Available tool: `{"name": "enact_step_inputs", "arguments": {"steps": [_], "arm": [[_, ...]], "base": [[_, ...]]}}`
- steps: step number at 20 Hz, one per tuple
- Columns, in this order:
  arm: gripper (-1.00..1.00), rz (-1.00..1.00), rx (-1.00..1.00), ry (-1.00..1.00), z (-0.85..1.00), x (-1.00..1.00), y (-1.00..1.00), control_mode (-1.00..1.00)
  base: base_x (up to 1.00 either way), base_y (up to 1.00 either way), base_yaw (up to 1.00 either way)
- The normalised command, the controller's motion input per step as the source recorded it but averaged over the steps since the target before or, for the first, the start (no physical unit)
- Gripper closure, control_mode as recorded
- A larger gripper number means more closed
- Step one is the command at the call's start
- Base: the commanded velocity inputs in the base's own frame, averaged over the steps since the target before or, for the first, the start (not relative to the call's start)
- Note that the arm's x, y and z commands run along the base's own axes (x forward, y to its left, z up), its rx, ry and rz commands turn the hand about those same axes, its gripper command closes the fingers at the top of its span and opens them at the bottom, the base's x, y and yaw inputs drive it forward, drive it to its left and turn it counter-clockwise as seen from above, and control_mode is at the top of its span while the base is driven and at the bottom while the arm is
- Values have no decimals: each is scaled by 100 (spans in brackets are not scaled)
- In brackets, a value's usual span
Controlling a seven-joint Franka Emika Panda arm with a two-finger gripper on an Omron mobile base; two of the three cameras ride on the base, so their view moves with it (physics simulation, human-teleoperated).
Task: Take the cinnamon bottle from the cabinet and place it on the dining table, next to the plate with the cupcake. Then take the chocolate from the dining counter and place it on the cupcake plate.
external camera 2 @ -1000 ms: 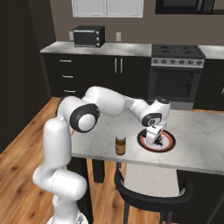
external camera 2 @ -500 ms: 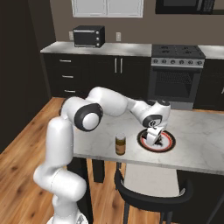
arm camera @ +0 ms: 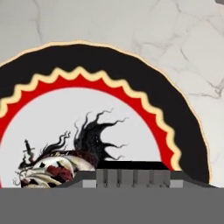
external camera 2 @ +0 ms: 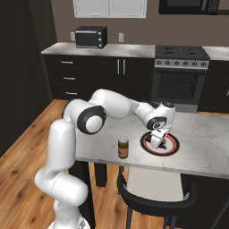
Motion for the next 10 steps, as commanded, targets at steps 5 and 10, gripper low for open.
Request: {"name": "enact_step_inputs", "arguments": {"steps": [5, 10], "arm": [[-100, -2, 0, 0, -10, 0, 0, -100], [-100, -3, 0, 0, 12, 0, 1, -100]], "base": [[0, 0, 0], [0, 0, 0]]}}
